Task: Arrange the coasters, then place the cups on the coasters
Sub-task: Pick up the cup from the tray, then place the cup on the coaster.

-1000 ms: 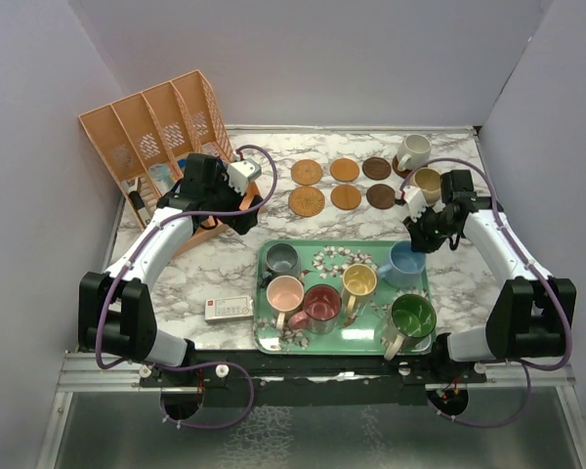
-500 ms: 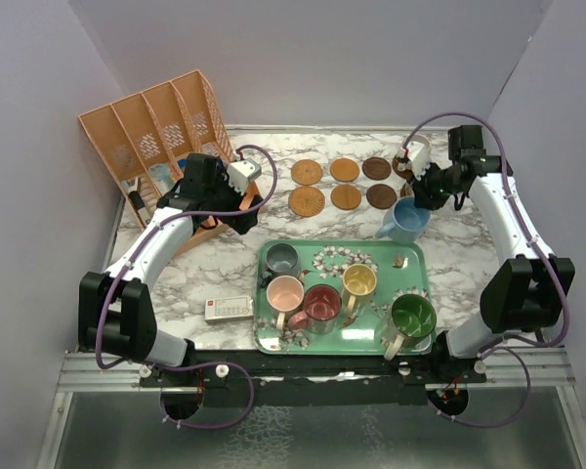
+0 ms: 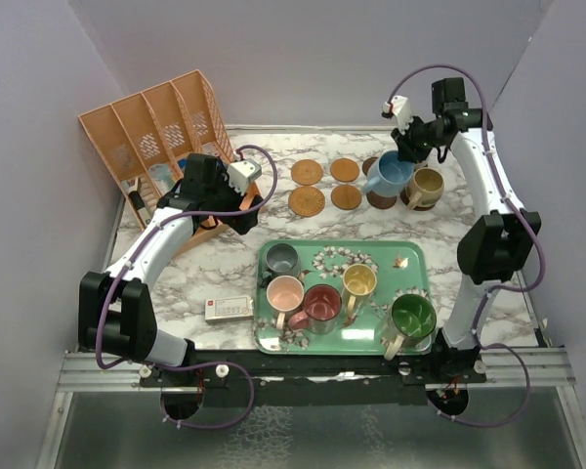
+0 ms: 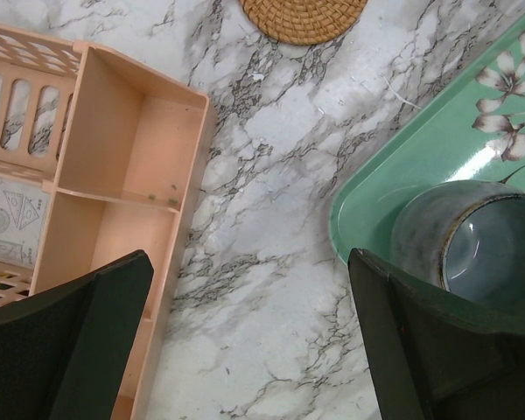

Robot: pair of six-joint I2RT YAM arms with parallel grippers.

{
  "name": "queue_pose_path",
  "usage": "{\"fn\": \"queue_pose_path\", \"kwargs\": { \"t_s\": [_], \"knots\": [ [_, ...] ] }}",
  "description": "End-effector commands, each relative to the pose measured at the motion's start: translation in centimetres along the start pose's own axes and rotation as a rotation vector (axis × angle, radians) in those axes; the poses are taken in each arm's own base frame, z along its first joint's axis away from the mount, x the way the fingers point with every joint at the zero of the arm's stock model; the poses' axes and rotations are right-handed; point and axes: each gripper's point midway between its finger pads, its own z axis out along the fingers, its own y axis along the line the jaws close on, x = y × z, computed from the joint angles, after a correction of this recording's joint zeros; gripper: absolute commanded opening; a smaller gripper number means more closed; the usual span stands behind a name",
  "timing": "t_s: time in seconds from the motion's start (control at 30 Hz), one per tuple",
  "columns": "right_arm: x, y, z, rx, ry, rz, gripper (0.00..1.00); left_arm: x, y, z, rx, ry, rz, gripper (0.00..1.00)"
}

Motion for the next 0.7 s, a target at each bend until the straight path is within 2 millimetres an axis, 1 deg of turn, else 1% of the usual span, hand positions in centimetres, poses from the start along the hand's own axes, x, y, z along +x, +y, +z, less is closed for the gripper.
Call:
{"fn": "queue_pose_path", "kwargs": {
  "t_s": [0.0, 0.17, 0.3, 0.5, 0.67],
  "knots": [
    [-3.2, -2.9, 1.0, 0.03, -0.083, -0.042, 0.01, -0.4, -0.5, -0.1, 0.021, -0.027, 0.018, 0.99],
    [-3.9, -5.7, 3.9, 0.061, -0.099, -0.067, 0.01, -0.4, -0.5, 0.0, 0.022, -0.024, 0.018, 0.99],
    [-4.0, -7.5, 6.3, 0.088, -0.12, -0.081, 0.01, -0.2, -0.5, 0.1, 0.024, -0.02, 0.015, 0.99],
    [-3.6, -9.7, 9.4, 0.129, -0.13, -0.099, 0.01, 0.0, -0.6, 0.3, 0.028, -0.014, 0.013, 0.99],
    [-3.5, -10.4, 11.0, 0.132, -0.143, -0.108, 0.01, 0.2, -0.5, 0.4, 0.027, -0.008, 0.009, 0.99]
  ]
}}
